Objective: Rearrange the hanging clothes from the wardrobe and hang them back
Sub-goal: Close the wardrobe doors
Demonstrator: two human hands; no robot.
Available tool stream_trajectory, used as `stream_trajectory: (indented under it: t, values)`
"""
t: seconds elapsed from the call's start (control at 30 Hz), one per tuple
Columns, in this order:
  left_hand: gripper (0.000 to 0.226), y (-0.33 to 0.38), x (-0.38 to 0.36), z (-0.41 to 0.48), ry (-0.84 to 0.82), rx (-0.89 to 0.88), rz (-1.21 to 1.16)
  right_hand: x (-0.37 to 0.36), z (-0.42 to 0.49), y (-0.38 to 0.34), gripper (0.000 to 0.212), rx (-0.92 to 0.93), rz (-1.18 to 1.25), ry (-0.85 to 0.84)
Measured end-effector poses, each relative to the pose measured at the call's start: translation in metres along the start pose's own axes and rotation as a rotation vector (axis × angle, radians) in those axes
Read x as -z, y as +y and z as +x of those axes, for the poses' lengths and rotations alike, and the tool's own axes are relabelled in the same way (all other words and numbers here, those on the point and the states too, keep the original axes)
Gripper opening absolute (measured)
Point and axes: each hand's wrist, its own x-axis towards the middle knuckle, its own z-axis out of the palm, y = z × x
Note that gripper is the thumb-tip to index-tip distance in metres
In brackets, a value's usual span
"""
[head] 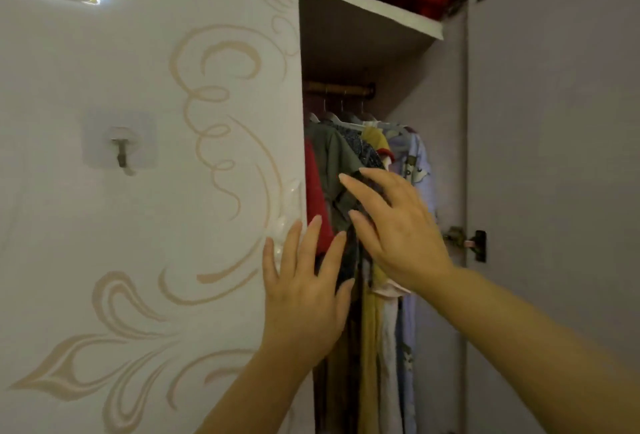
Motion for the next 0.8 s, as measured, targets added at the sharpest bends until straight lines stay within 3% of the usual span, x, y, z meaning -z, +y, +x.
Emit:
stream_trajectory:
  t: [0.13, 0.37, 0.6, 0.7, 0.8]
  values:
    - [0.051, 0.066, -0.006, 0.023, 0.007, -0.057, -0.147, 0.06, -0.037, 0.048, 0.045, -0.082, -0.123, 0.047]
    - [0.06, 0.2, -0.008, 0.061, -0.045, -0.157, -0.298, 0.172, -0.107, 0.133, 0.042, -0.15, -0.207, 0.187]
    - [0.053, 0.345, 0.017, 0.138, 0.122, -0.231, -0.498, 0.277, -0.163, 0.235, 0.044, -0.236, -0.281, 0.363]
    - [0.053, 0.403, 0.032, 0.184, 0.152, -0.289, -0.49, 0.3, -0.184, 0.273, 0.048, -0.307, -0.286, 0.36]
    - [0.057, 0.446, 0.037, 0.227, 0.169, -0.393, -0.302, 0.306, -0.199, 0.297, 0.049, -0.329, -0.288, 0.329]
